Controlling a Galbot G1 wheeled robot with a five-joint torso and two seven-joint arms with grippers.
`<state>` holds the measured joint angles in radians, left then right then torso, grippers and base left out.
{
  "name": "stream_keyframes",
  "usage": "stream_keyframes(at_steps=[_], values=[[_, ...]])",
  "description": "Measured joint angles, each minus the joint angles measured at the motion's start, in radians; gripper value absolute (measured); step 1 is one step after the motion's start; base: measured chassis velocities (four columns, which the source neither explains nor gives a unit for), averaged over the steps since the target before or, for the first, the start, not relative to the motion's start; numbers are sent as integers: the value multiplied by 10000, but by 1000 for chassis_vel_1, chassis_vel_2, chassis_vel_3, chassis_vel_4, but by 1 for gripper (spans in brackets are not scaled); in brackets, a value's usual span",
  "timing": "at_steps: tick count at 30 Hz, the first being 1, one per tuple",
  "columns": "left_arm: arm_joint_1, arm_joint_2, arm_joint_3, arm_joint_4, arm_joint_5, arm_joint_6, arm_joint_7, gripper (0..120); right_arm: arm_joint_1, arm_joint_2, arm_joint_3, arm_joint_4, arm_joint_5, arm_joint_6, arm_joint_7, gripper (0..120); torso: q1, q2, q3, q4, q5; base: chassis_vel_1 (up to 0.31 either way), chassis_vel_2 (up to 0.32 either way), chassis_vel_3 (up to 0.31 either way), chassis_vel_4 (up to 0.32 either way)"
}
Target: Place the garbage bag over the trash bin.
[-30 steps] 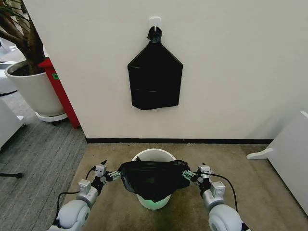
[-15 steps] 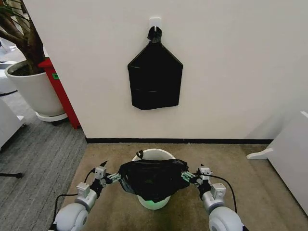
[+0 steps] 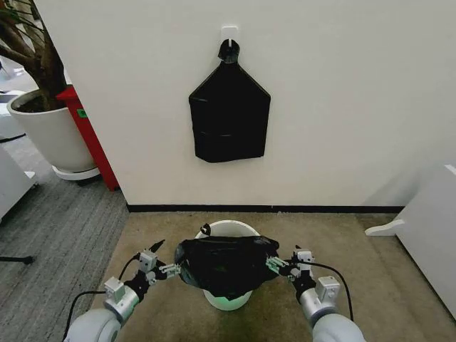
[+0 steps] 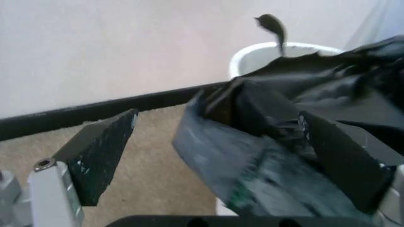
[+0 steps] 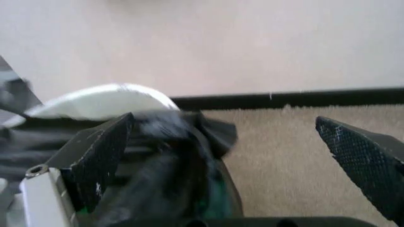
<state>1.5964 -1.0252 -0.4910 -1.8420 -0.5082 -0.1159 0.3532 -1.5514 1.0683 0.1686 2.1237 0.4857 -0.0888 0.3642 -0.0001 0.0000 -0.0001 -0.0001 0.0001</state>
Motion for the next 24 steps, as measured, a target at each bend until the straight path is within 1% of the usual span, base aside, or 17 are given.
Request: stream_keyframes(at_steps=[2,4,5,7,8,10,11,13,14,15,16,17,18,20,21,23,24], values=[[149,-20,-32,-131,-114,-20,-2,100,-57,-35,-7,212,-77,-20,132,100,0,0,0,0,-1,0,0,0,0],[478,-127,-94,-525,-440,-29,-198,100,-49,-158,-18,687,-128,-193,408,100,0,0,0,0,-2,0,0,0,0],[767,-270,-157,-982,-735,17,-661,100,136,-362,-13,1132,29,-492,610,100,0,0,0,-3,1,0,0,0,0],[1084,-570,-300,-1555,-1003,160,-1381,100,580,-760,41,1676,514,-1177,837,100,0,0,0,0,0,0,0,0,0],[1084,-570,-300,-1555,-1003,160,-1381,100,580,-760,41,1676,514,-1177,837,100,0,0,0,0,0,0,0,0,0],[1343,-908,-414,-2076,-1135,382,-2090,100,1146,-1284,98,1996,1288,-2065,942,100,0,1,-1,-1,1,0,0,0,0],[1505,-1125,-444,-2394,-1168,574,-2528,100,1612,-1707,88,2076,1845,-2710,990,100,0,0,0,0,3,0,0,0,0],[1805,-1644,-449,-3043,-1159,936,-3334,100,2940,-2672,-138,1986,3195,-4085,1022,100,0,0,0,0,2,0,0,0,0],[1943,-1869,-412,-3289,-1113,1043,-3688,100,3619,-3036,-333,1789,3830,-4601,991,100,0,0,0,1,2,0,0,0,0],[2013,-1983,-384,-3408,-1080,1107,-3873,100,4060,-3225,-468,1614,4231,-4943,935,100,0,0,1,2,5,0,0,0,0],[2123,-2177,-329,-3575,-1027,1191,-4167,100,4798,-3477,-717,1295,4871,-5556,815,100,0,0,2,5,3,0,0,0,0],[2123,-2177,-329,-3575,-1027,1191,-4167,100,4798,-3477,-717,1295,4871,-5556,815,100,0,0,2,5,3,0,0,0,0],[2225,-2336,-290,-3708,-959,1274,-4464,100,5517,-3673,-1011,1005,5522,-6052,692,100,0,0,2,1,5,0,0,0,0],[2383,-2573,-282,-3842,-902,1353,-4814,100,6895,-3936,-1869,546,6603,-6469,535,100,0,0,2,0,6,0,0,0,0],[2466,-2774,-299,-3880,-875,1369,-5079,100,8116,-4004,-2818,110,7110,-6556,508,100,0,1,1,2,3,0,0,0,0],[2525,-2965,-331,-3888,-872,1369,-5392,100,9378,-3916,-4024,-492,7399,-6577,499,100,0,0,2,3,-4,0,0,0,0],[2551,-3069,-354,-3900,-874,1368,-5526,100,10135,-3759,-4858,-990,7492,-6581,481,100,0,-1,3,4,3,0,0,0,0]])
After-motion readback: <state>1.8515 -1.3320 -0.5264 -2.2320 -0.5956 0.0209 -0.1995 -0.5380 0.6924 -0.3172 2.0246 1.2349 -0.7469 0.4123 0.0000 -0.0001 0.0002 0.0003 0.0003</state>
